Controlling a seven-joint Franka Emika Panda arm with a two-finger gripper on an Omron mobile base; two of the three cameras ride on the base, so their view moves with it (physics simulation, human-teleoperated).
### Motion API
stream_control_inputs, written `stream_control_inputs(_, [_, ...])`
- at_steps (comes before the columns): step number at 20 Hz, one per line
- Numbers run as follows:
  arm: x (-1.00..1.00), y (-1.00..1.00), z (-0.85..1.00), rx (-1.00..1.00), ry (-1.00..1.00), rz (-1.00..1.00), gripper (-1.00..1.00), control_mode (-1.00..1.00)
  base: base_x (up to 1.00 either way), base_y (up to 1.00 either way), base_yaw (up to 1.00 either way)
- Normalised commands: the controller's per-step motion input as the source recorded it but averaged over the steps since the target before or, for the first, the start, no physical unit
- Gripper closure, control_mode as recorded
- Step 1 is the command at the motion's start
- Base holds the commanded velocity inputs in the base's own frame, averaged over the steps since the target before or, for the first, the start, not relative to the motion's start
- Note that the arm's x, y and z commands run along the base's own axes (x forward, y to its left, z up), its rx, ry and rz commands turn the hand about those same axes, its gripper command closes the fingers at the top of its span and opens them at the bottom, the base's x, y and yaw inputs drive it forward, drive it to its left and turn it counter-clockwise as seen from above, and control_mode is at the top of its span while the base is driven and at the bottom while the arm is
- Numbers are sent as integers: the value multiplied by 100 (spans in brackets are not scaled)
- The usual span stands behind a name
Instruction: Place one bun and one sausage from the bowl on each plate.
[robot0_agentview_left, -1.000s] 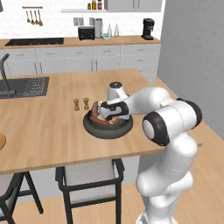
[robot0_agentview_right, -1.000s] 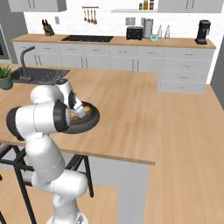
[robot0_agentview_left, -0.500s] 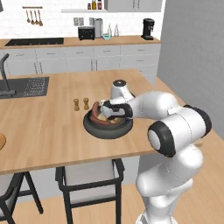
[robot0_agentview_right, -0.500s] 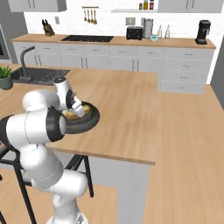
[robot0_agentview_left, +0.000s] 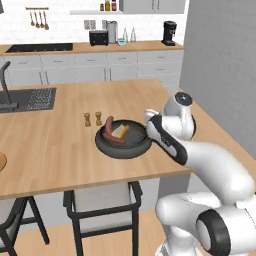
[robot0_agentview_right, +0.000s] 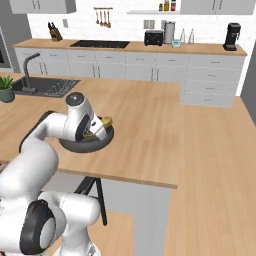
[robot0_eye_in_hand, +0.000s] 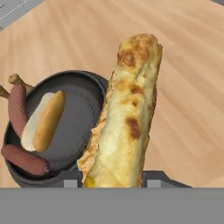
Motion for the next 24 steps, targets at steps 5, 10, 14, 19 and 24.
stream_control_inputs(5, [-100,-19,46,1,-2,-4,100,-100,0,0,0])
stream_control_inputs(10, [-97,18,2,-4,0,0,100,-100,0,0,0])
stream_control_inputs(14, [-95,0,-3,-1,-1,5,100,-100,0,0,0])
stream_control_inputs(19, [-40,1,-4,0,0,4,100,100,-60,0,4])
stream_control_inputs(24, [0,0,0,0,0,0,100,100,-99,29,7])
